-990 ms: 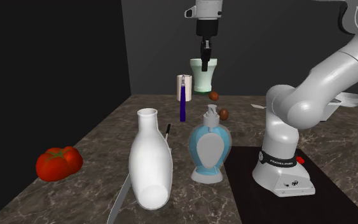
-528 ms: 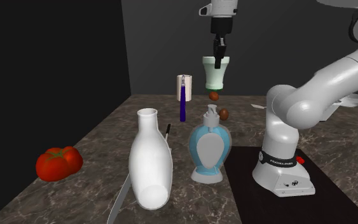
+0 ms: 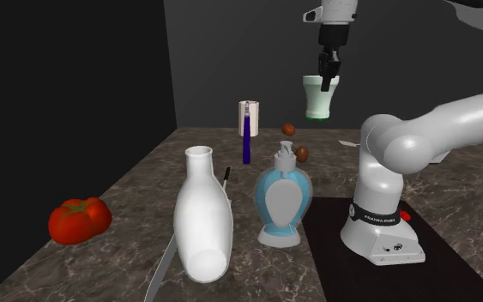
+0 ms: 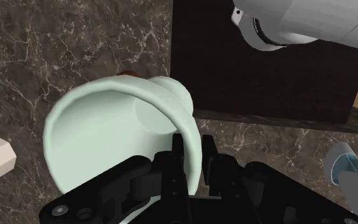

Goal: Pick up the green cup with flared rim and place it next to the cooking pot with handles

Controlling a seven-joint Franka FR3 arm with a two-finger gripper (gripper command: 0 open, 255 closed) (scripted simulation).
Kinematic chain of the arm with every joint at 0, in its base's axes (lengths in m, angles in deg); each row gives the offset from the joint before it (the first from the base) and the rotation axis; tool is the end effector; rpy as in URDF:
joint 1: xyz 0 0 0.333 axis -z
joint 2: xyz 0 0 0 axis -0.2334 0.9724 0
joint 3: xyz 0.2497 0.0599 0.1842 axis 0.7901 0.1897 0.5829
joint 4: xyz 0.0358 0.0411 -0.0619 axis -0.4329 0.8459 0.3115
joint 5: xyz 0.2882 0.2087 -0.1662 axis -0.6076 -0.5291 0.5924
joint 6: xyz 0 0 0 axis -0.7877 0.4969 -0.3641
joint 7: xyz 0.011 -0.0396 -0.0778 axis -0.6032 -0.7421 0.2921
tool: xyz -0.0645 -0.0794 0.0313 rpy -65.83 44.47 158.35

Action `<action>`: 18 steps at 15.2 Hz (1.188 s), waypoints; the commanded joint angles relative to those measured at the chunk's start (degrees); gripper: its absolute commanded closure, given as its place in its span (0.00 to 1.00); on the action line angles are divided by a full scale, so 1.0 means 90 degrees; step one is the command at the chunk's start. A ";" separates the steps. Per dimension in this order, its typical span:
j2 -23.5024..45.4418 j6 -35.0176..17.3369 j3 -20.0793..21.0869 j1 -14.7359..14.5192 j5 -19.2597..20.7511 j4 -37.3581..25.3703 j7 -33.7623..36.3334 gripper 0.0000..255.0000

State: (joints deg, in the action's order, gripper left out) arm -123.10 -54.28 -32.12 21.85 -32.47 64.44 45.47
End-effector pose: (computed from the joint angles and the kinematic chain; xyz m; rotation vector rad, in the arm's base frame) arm 0.1488 -0.1148 0.6146 3.0006 0.0783 0.0146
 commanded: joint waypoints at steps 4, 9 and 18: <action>-0.0963 0.0765 -0.0367 0.0224 0.0509 0.0080 -0.0607 1.00; -0.1735 0.1488 -0.0757 0.0421 0.1123 -0.0035 -0.1282 1.00; -0.2718 0.2678 -0.1408 0.0586 0.2489 -0.0681 -0.2667 1.00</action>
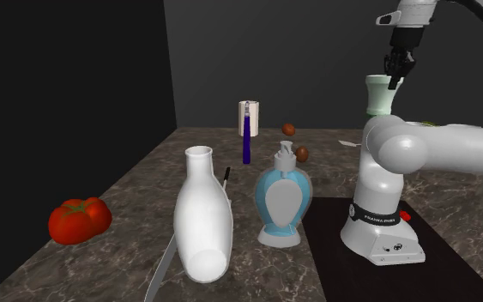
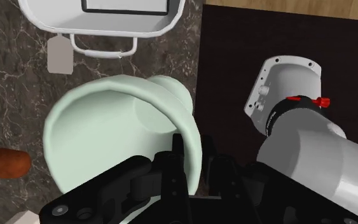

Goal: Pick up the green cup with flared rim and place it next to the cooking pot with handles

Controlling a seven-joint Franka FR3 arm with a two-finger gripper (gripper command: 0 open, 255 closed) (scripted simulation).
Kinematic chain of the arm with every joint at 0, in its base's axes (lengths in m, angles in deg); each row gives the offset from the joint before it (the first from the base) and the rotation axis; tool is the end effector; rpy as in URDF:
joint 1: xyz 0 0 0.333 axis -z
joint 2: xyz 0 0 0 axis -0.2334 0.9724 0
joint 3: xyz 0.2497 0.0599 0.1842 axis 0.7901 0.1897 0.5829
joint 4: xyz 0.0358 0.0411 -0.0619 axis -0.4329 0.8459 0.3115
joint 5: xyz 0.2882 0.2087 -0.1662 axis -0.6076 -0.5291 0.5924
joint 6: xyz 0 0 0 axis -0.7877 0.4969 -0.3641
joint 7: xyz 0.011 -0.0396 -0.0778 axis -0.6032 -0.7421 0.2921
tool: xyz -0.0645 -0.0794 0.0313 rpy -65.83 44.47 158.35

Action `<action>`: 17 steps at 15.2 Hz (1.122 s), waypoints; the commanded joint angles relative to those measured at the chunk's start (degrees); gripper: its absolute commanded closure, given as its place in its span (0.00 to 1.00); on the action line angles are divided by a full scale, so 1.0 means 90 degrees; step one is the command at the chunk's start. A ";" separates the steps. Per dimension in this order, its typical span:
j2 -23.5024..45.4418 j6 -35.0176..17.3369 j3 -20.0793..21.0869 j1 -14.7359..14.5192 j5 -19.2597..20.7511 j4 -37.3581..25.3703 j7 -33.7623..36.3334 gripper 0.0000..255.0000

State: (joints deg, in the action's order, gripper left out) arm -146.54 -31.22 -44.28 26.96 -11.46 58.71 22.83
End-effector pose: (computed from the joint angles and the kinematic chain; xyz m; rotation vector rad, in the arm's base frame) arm -0.0797 -0.1914 0.6142 3.0007 0.0791 0.0154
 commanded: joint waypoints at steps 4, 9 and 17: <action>-0.0386 0.0558 -0.0290 0.0013 0.0857 -0.0483 -0.0857 1.00; -0.0597 0.1001 -0.0531 -0.0050 0.1813 -0.1138 -0.1836 1.00; -0.0615 0.1348 -0.0885 -0.0196 0.3455 -0.2407 -0.3628 1.00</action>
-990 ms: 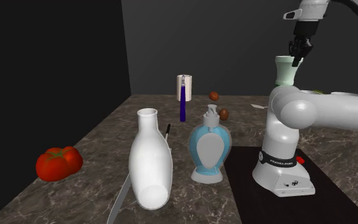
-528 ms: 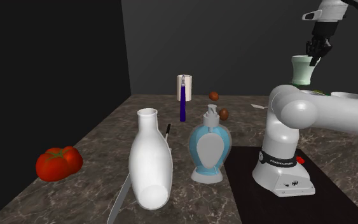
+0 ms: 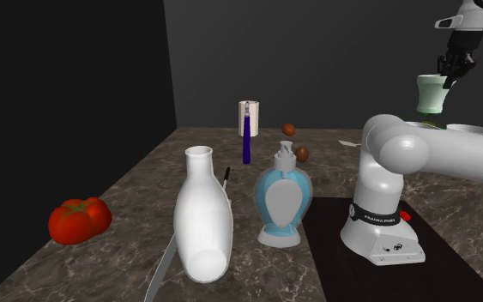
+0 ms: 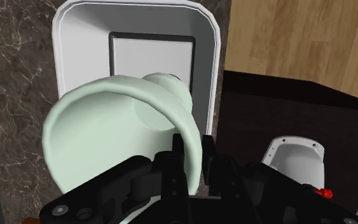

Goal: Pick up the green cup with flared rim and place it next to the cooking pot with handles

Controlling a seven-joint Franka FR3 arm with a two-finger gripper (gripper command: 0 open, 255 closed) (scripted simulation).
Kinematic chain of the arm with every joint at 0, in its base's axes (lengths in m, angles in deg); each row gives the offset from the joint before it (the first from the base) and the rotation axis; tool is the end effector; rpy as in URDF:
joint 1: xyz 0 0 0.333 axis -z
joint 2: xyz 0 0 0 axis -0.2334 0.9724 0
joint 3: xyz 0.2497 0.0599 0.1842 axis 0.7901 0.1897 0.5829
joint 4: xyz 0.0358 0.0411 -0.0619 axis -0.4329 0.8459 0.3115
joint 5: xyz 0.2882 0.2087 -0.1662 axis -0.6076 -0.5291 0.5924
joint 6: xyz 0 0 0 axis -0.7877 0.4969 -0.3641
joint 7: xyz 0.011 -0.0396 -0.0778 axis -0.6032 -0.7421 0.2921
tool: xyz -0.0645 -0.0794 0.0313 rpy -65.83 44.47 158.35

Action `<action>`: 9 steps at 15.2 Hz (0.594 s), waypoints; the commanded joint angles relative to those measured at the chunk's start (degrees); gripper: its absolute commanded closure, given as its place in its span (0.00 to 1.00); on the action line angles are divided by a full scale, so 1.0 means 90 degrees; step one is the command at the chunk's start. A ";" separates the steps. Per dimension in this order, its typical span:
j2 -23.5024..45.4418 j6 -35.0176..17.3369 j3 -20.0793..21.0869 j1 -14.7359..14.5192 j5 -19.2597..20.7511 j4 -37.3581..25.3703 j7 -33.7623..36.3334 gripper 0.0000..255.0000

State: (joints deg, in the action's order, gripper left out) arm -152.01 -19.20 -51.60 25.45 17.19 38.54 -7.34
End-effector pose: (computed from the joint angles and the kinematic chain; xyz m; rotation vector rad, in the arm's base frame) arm -0.2898 -0.2595 0.6117 3.0004 0.0786 0.0161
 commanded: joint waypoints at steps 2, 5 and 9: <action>0.0056 0.0012 -0.0176 -0.0064 0.0676 -0.0530 -0.0756 1.00; 0.0199 -0.0050 -0.0348 -0.0128 0.1260 -0.1125 -0.1479 1.00; 0.0485 -0.0240 -0.0616 -0.0245 0.1970 -0.2031 -0.2439 1.00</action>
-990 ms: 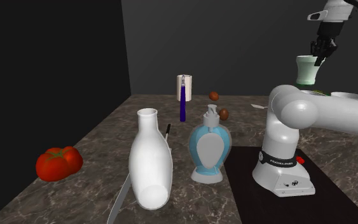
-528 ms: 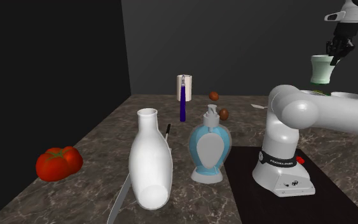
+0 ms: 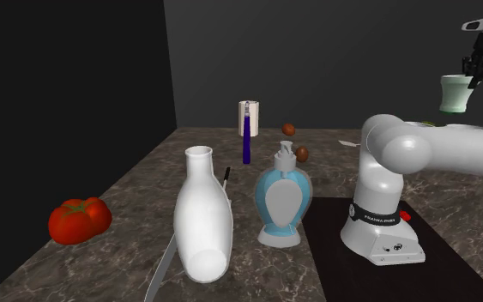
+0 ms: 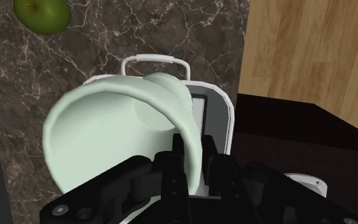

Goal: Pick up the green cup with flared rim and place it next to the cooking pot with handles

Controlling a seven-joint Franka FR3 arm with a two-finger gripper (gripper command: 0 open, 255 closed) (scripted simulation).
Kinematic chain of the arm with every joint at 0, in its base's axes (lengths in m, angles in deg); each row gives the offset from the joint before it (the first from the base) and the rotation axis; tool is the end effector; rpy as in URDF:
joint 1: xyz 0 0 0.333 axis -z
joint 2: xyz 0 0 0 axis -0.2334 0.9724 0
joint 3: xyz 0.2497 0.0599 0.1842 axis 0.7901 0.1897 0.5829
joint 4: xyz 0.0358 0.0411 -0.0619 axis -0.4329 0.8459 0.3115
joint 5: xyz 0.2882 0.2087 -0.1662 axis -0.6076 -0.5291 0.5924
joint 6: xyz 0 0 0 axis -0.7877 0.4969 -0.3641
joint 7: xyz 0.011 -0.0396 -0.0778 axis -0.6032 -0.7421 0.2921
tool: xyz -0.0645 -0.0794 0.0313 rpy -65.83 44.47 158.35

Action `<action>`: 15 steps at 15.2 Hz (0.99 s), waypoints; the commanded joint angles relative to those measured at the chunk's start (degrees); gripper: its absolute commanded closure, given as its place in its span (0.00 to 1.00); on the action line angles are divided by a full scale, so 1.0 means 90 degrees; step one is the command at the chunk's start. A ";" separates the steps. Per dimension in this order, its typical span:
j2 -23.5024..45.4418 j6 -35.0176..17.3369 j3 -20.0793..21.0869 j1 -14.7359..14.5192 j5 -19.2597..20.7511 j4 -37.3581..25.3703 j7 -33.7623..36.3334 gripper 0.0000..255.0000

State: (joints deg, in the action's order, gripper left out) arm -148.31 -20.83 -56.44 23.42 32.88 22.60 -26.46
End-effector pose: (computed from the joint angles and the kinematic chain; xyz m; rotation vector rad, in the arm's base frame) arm -0.4006 -0.3001 0.6090 3.0006 0.0788 0.0170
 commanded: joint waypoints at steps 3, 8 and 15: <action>0.0357 -0.0266 -0.0305 -0.0157 0.0706 -0.1052 -0.1030 1.00; 0.0973 -0.0700 -0.0731 -0.0566 0.1434 -0.2692 -0.2257 1.00; 0.2934 -0.1700 -0.1365 -0.3033 0.3613 -0.8362 -0.5324 1.00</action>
State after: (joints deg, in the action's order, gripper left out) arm -126.27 -33.90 -68.65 3.95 56.28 -37.66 -65.31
